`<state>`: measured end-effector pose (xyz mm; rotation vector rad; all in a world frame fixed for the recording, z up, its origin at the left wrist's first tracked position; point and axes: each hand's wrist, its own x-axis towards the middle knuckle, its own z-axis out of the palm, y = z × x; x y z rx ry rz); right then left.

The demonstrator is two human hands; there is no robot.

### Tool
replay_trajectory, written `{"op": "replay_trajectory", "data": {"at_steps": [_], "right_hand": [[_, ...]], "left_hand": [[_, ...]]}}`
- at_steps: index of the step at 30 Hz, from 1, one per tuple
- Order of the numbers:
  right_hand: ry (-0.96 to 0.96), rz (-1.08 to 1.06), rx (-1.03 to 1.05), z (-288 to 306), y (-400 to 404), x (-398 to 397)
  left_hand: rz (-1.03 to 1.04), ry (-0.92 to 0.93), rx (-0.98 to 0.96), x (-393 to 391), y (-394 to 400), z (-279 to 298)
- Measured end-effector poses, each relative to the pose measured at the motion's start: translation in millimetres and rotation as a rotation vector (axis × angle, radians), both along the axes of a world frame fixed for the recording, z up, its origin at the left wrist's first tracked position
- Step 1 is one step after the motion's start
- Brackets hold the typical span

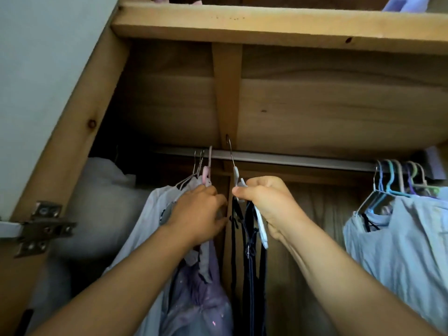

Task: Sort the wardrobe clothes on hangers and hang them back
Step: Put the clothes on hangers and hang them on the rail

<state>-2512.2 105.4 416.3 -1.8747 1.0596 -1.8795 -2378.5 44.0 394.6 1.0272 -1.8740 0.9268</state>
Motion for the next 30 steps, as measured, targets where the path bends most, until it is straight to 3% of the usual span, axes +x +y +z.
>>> {"op": "replay_trajectory", "data": {"at_steps": [7,13,26,30], "right_hand": [[-0.055,0.056,0.053,15,-28,21],[-0.223,0.162,0.046,12,-52,24],[-0.289,0.258,0.09,-6,-77,33],[-0.144,0.226,0.044,-17,-71,28]], "left_hand": [[-0.062,0.063,-0.03,9,-11,3],[-0.103,0.089,-0.048,13,-12,3],[-0.156,0.183,-0.063,24,-18,-3],[-0.192,0.226,-0.1,25,-17,-8]]}}
